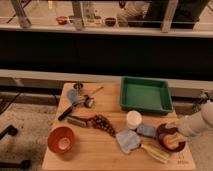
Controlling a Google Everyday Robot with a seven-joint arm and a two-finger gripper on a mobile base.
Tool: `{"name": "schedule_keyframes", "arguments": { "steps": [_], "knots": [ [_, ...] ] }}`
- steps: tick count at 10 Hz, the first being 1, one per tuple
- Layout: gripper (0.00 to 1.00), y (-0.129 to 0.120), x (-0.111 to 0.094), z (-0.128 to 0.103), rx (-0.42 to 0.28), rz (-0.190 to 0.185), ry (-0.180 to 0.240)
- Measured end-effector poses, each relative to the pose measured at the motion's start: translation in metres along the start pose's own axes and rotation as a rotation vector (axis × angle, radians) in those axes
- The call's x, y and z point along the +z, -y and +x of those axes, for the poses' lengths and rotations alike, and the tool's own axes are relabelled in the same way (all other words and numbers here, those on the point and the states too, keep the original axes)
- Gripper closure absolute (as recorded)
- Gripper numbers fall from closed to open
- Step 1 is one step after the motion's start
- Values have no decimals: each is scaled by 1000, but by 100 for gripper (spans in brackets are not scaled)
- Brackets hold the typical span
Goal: Place apple in purple bowl
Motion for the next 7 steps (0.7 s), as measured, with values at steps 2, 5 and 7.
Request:
{"name": "schedule_keyframes", "arguments": {
  "steps": [2,5,7],
  "knots": [
    [42,0,-3,-3,-7,5,7],
    [42,-1,-6,-6,-14,9,14],
    [42,-1,-14,-8,-17,24,28]
  ]
}}
